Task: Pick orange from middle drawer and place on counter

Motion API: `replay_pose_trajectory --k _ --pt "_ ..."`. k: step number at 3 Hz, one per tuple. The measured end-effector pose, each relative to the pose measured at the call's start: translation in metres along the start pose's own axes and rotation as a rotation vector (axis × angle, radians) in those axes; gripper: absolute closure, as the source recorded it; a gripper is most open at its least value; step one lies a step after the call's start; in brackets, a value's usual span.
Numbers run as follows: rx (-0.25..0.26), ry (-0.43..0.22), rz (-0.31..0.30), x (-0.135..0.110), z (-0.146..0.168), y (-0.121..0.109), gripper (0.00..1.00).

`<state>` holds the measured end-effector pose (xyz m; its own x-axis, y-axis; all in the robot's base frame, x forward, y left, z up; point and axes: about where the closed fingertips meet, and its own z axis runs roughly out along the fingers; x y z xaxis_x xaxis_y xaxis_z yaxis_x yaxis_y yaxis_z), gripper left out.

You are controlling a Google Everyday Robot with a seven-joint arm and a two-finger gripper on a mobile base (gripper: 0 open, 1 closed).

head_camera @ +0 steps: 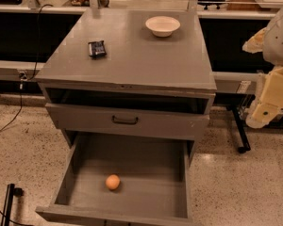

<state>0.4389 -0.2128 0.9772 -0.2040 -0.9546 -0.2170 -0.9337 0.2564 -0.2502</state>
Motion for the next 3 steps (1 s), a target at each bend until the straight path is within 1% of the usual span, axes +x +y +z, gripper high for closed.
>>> replay_pose_trajectory --k 1,2,3 --pt "-0.07 -0.073 -0.108 -0.054 0.03 0.002 0.0" --pt "-0.119 -0.224 -0.278 -0.128 0.062 0.018 0.0" --pt "-0.07 -0.266 -0.308 -0.145 0.059 0.011 0.0"
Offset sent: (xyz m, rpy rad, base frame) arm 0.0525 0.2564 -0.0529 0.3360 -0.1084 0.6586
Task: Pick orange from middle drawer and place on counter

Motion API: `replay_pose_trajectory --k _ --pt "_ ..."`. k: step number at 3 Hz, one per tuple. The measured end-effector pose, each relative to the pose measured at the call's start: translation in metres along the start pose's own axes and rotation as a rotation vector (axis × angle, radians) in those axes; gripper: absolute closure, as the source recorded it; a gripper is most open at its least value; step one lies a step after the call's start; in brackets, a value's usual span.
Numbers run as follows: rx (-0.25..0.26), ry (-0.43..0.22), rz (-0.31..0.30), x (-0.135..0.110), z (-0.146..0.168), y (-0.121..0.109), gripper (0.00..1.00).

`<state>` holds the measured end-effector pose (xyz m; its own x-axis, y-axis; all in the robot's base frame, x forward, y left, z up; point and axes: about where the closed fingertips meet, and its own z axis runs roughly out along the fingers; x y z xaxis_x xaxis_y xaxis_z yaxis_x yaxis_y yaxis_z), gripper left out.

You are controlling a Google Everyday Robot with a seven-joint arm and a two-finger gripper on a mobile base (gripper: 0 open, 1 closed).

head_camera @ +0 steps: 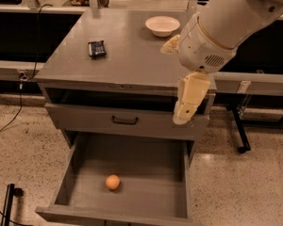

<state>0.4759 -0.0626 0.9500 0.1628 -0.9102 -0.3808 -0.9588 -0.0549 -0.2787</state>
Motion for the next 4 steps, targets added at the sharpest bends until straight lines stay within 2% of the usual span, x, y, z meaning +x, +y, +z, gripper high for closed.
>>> replay_pose_trajectory --k 1,2,3,4 --pt "-0.046 -0.061 0.037 0.012 0.037 0.005 0.0" --pt "0.002 -0.187 0.049 0.031 0.096 0.042 0.0" --pt "-0.027 -0.199 0.033 0.025 0.101 0.047 0.0" --pt "-0.064 -0.368 0.081 0.022 0.167 0.061 0.0"
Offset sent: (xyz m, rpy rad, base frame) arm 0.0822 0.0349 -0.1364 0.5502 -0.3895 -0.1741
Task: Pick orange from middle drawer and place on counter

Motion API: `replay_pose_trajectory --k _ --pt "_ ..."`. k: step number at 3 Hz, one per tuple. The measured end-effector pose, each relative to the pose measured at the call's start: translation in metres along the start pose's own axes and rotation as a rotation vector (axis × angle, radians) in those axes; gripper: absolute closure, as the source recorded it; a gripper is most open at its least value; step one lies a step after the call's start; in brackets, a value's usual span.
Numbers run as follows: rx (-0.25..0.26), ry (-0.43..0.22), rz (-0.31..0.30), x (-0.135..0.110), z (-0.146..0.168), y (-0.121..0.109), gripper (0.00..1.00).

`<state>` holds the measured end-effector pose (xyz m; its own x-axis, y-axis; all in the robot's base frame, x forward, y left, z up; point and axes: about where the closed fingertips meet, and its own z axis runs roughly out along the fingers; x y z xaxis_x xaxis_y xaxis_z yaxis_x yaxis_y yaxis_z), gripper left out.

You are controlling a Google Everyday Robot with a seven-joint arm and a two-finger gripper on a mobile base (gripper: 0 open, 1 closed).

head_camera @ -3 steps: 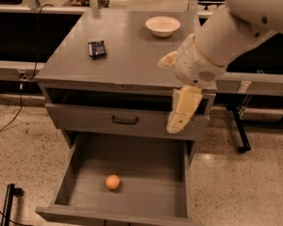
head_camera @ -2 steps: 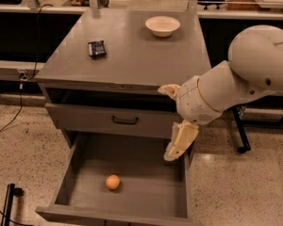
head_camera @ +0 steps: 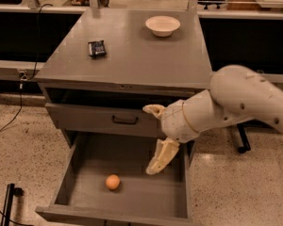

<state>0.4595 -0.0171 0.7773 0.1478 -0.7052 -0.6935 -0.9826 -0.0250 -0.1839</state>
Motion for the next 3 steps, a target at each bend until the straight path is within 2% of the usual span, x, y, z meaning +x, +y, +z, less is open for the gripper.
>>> replay_pose_trajectory --k 1,2,3 --pt "0.044 -0.165 -0.012 0.01 0.057 -0.007 0.0" --pt "0.098 -0.199 -0.048 0.016 0.076 -0.022 0.0" --pt "0.076 -0.203 -0.038 0.015 0.088 -0.026 0.0"
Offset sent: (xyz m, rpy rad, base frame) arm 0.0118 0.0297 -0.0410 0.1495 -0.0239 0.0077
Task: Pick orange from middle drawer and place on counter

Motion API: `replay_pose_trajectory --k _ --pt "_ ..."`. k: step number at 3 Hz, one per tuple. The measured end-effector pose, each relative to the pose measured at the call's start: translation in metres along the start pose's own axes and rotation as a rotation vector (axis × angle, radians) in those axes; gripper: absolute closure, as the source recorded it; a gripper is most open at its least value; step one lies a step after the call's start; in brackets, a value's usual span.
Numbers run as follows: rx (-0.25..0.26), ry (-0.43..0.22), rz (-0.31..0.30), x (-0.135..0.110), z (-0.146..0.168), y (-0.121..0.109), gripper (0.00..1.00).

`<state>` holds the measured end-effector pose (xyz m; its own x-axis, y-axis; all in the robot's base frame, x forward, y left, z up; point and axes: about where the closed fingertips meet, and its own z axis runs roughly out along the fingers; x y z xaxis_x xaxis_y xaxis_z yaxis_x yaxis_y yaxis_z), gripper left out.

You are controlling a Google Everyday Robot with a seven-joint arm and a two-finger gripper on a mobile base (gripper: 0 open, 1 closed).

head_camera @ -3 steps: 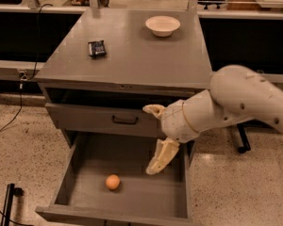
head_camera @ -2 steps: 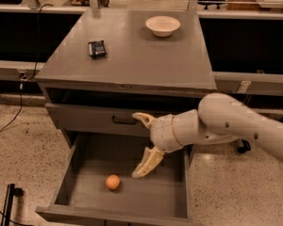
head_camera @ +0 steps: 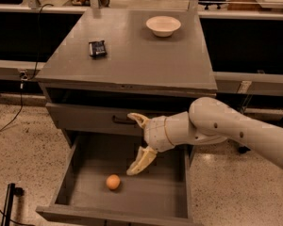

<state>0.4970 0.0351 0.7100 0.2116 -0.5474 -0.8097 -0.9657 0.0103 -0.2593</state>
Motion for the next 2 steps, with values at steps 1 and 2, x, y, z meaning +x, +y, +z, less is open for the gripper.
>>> replay_pose_trajectory --k 1,2 --pt "-0.033 -0.02 -0.027 0.044 0.061 0.023 0.0" --pt "0.035 -0.011 -0.011 0.056 0.066 0.007 0.0"
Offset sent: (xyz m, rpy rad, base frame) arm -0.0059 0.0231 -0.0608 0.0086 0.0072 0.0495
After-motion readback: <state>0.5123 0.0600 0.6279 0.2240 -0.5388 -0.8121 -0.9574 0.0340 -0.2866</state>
